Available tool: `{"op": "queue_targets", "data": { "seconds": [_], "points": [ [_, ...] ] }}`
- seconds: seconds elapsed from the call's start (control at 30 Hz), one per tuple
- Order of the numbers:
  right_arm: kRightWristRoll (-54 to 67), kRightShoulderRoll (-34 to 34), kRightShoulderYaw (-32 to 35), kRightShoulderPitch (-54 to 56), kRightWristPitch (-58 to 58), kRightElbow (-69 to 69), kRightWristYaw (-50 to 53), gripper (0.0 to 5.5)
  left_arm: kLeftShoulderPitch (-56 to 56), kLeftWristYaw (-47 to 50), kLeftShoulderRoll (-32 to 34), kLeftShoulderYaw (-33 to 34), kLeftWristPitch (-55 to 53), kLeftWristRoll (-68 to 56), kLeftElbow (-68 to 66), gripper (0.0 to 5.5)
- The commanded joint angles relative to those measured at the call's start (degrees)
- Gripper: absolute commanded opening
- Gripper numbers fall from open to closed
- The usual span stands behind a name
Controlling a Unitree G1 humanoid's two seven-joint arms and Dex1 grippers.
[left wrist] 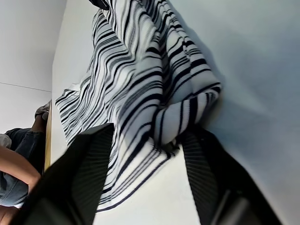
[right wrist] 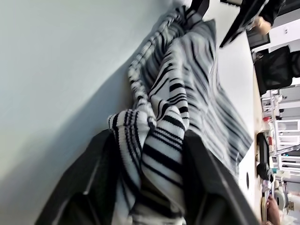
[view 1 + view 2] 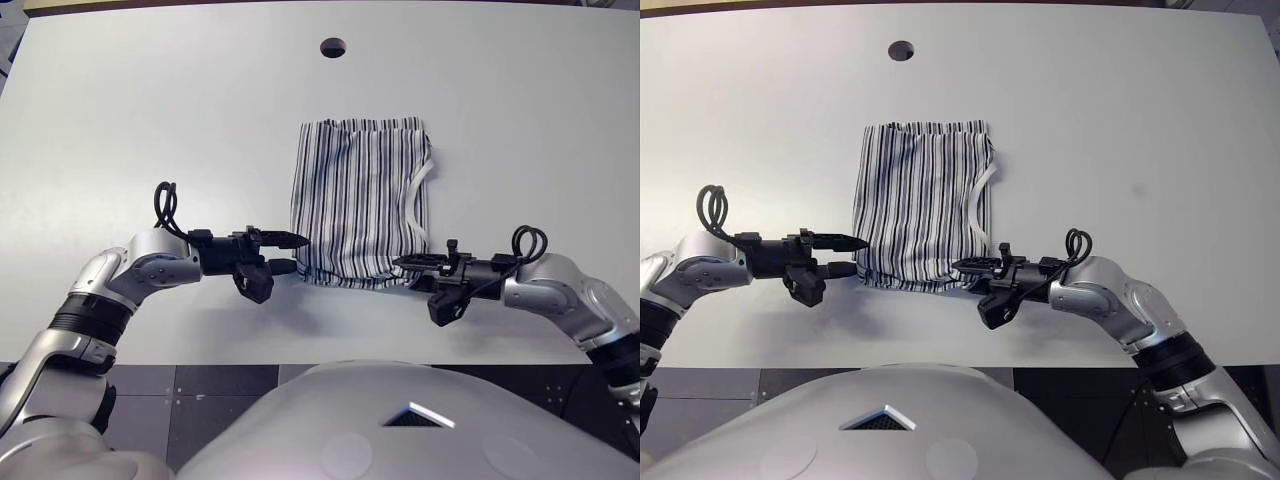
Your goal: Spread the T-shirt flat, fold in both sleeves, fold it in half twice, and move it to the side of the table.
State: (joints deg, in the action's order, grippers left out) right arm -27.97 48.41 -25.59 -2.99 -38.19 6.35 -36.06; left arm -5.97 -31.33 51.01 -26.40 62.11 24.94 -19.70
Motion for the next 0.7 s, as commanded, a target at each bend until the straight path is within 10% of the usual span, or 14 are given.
{"op": "queue_targets", "data": {
  "seconds": [0.03,0.4,0.7],
  "points": [
    [-0.3,2.1,2.1,0.0,1.0,-1.4,-0.8,1.15,3.0,-2.6,0.1,-4.2,-1.1,7.1,-3.7,1.82],
    [3.9,-1.4,0.4,-0.6,-0.5,-0.1,-2.2,0.11,7.3,-0.4,-1.3,-4.3,0.0,0.6,1.3,0.17],
    [10.7,2.3,2.2,-4.3,0.5,2.7,-5.0,0.11,15.1,0.3,3.1,0.7,-2.6,-9.4,5.1,0.1]
  ]
}}
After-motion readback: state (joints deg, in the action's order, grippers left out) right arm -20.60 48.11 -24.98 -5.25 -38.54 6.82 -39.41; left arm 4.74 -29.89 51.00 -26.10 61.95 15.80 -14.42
